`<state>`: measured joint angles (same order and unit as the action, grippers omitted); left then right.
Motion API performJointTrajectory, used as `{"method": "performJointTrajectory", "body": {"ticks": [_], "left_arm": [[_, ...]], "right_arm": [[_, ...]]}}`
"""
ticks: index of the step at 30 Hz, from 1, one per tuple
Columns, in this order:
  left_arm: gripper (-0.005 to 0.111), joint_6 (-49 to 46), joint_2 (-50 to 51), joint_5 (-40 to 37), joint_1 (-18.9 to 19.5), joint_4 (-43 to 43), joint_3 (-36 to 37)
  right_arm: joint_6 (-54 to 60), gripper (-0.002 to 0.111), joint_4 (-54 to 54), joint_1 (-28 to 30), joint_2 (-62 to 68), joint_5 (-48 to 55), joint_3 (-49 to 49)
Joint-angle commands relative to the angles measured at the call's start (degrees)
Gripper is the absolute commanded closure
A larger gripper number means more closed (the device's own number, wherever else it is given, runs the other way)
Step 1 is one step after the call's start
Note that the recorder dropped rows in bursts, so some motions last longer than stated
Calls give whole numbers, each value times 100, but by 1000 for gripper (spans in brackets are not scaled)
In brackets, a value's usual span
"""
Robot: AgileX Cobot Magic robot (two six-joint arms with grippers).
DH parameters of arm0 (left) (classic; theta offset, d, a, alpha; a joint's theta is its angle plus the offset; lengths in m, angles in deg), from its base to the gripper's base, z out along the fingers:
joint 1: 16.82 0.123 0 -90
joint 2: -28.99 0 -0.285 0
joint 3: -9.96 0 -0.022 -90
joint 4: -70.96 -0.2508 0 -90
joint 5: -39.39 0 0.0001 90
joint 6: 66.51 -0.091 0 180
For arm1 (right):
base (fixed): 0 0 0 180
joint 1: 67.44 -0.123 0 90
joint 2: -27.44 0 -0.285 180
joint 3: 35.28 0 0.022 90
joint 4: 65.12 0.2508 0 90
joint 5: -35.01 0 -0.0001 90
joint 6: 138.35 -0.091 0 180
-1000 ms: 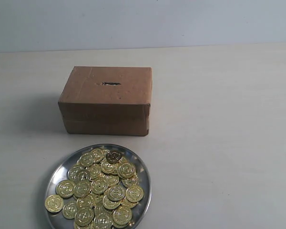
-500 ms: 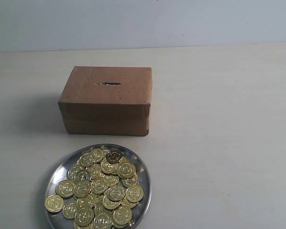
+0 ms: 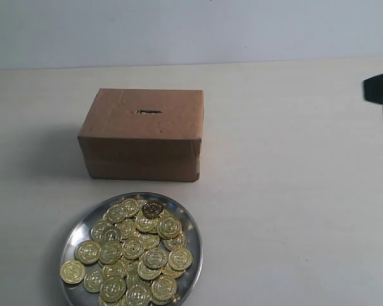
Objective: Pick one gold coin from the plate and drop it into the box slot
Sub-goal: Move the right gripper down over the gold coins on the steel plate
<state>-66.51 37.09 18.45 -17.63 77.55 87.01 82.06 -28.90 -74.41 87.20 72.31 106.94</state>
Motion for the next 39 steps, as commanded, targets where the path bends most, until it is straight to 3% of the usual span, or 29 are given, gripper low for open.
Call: {"method": "performJointTrajectory", "body": {"ticks": [1, 15, 39], "left_arm": [[107, 0, -31, 26, -30, -19, 17], [107, 0, -31, 26, -30, -19, 17], [107, 0, -31, 26, -30, -19, 17]], "right_arm": [[182, 108, -113, -735, 1066, 52, 313], [381, 108, -706, -2648, 3604, 44, 939], [521, 108, -1060, -4278, 5339, 533, 2467]]}}
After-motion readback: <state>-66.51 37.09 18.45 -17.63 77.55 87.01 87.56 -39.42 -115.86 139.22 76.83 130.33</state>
